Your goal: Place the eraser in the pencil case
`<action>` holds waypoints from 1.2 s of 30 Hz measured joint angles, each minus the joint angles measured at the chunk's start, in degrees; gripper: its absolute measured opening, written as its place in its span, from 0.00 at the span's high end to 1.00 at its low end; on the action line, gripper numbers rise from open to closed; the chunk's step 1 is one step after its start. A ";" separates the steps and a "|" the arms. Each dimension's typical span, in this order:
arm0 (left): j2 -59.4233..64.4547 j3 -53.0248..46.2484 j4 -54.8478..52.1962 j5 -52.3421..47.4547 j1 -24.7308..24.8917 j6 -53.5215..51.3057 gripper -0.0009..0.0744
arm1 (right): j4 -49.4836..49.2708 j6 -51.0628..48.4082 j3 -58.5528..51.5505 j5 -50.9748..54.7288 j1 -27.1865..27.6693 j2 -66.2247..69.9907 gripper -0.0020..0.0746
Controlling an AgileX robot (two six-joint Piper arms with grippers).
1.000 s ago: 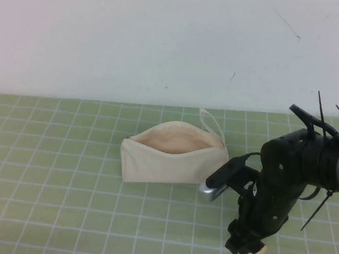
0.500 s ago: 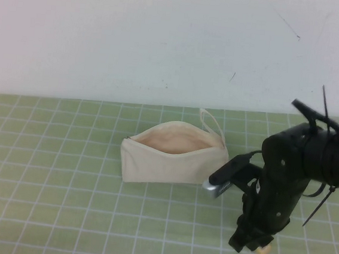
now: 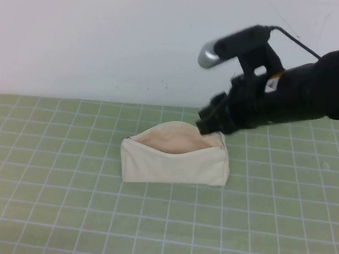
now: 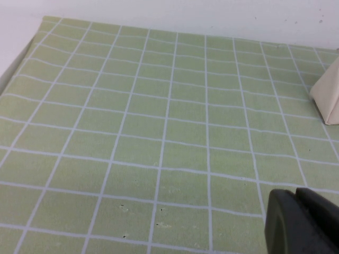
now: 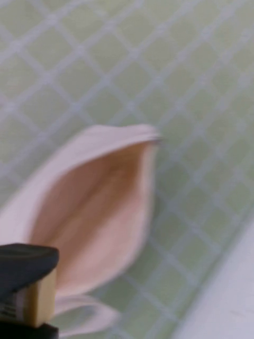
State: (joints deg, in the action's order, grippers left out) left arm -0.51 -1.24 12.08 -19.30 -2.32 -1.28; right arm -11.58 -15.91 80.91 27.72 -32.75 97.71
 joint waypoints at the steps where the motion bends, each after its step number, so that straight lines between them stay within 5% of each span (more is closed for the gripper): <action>1: 0.00 0.00 0.09 0.00 0.00 0.00 0.99 | -1.06 -0.18 0.10 -3.01 0.00 0.84 0.72; 14: 0.00 0.00 0.09 0.00 0.00 0.00 0.99 | -6.14 -0.64 0.14 -18.41 0.00 11.84 0.71; 20: 0.00 0.00 0.09 0.00 0.00 0.00 0.99 | -6.57 -0.64 0.14 -18.82 0.00 12.23 0.51; 25: 0.00 0.00 0.09 0.00 0.00 0.00 0.99 | -9.16 0.48 0.14 -18.02 -0.12 11.21 0.47; 28: 0.00 0.00 0.09 0.00 0.00 0.00 0.99 | -10.30 0.72 0.14 -15.33 -0.12 8.07 0.57; 32: 0.00 0.00 0.09 0.00 0.00 0.00 0.99 | -10.77 0.72 0.14 -8.94 -0.12 0.04 0.85; 36: 0.00 0.00 0.13 0.00 0.00 0.00 0.99 | -11.21 0.72 -1.69 -6.27 -0.12 -8.90 0.95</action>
State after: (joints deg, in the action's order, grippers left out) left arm -0.51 -1.24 12.21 -19.30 -2.32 -1.28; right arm -22.79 -15.20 79.22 21.45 -32.87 88.81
